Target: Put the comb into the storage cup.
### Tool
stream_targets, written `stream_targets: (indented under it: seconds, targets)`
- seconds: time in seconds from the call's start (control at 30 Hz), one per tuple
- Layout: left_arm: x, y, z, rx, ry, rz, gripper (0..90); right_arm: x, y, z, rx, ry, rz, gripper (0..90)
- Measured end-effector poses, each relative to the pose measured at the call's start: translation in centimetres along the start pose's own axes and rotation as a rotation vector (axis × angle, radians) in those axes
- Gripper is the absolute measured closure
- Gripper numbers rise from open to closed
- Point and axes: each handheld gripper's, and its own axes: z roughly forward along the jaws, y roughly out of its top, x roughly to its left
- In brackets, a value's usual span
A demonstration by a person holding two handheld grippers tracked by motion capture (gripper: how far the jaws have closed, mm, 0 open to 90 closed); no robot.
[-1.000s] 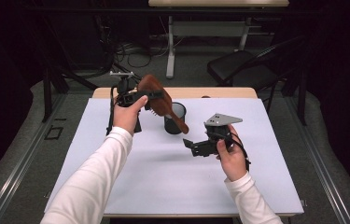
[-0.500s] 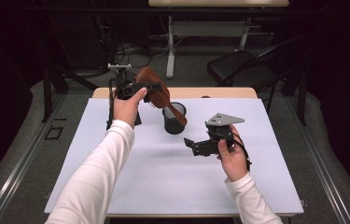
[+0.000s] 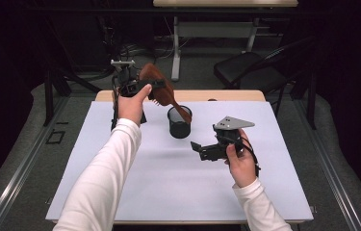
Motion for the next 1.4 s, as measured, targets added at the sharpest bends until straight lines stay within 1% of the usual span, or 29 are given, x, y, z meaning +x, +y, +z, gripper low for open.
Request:
stream_targets:
  seconds: [0.2, 0.4, 0.77, 0.9, 1.03, 1.13, 1.33, 1.4]
  targets:
    - [-0.2, 0.2, -0.1, -0.012, 0.008, 0.001, 48.4, 0.1, 0.0, 0.1, 0.004, 0.001, -0.005, 0.0]
    - [-0.3, 0.3, 0.0, -0.026, 0.038, 0.03, 48.3, 0.1, 0.0, 0.1, 0.005, 0.001, -0.005, 0.0]
    - [-0.3, 0.2, 0.5, -0.051, 0.065, 0.046, 48.3, 0.1, 0.0, 0.1, 0.004, 0.001, -0.004, 0.0]
    - [-0.2, 0.2, 0.8, -0.059, 0.082, 0.046, 48.3, 0.1, 0.0, 0.1, 0.003, 0.002, -0.003, 0.0]
    - [-0.1, 0.1, 1.2, -0.067, 0.098, 0.03, 48.3, 0.1, 0.0, 0.0, -0.001, 0.004, -0.001, 0.0]
    - [0.0, 0.0, 1.5, -0.07, 0.109, 0.027, 48.3, 0.1, -0.1, -0.1, -0.001, 0.005, 0.0, 0.0]
    - [0.1, -0.1, 2.1, -0.081, 0.117, 0.012, 48.3, 0.1, -0.1, -0.1, -0.001, 0.008, -0.001, 0.0]
    - [0.2, -0.1, 2.3, -0.083, 0.124, 0.015, 48.3, 0.1, -0.1, -0.1, -0.002, 0.008, 0.001, 0.0]
